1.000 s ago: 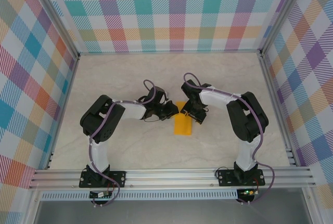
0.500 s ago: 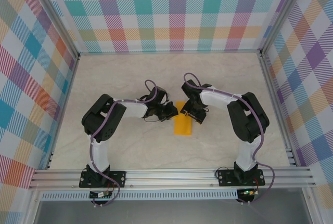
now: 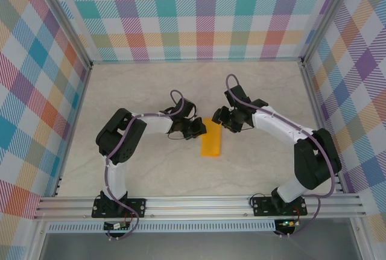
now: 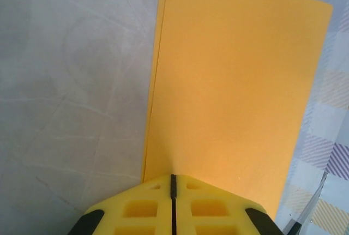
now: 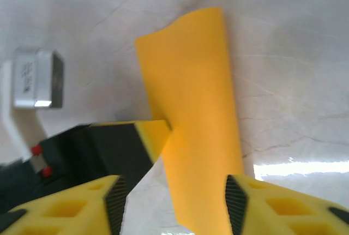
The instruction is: Fold a paper plane with a square sheet of paper (pick it up from the middle)
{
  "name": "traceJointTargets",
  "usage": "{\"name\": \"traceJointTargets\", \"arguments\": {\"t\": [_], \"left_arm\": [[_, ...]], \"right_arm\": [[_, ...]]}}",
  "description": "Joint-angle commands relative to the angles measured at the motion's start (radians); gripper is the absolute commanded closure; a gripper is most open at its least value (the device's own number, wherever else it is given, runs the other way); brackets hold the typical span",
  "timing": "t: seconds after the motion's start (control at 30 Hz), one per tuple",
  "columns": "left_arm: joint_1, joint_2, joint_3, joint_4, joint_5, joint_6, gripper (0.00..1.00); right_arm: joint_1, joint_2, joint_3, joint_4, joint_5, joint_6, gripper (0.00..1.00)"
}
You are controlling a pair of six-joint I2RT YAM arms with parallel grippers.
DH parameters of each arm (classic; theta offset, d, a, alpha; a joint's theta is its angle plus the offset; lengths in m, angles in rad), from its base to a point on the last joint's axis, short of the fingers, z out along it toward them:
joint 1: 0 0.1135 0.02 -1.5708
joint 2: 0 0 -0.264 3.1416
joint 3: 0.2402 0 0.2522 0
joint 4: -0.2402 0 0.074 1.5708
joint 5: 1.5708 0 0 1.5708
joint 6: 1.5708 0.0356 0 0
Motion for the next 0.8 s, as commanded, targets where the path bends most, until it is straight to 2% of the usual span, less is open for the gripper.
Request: {"name": "traceJointTargets", "arguments": {"t": [0.0,0.1,0.23,0.77], "left_arm": [[-0.011,0.083,-0.016,-0.134,-0.074,0.022,0.93],[-0.012,0.09,-0.011,-0.147,-0.081,0.02,0.94],[-0.014,0.095,-0.008,-0.158,-0.089,0.018,0.94],[-0.016,0.102,-0.012,-0.159,-0.07,-0.006,0.95]], "right_arm": [[0.001,0.027,-0.03,0.1,-0.142,-0.071,0.59],[-0.001,0.075,-0.039,0.145,-0.195,-0.069,0.73],[-0.009,0.136,-0.048,0.187,-0.245,-0.059,0.81],[-0.07,0.207,-0.135,0.173,-0.231,-0.137,0.82]]}}
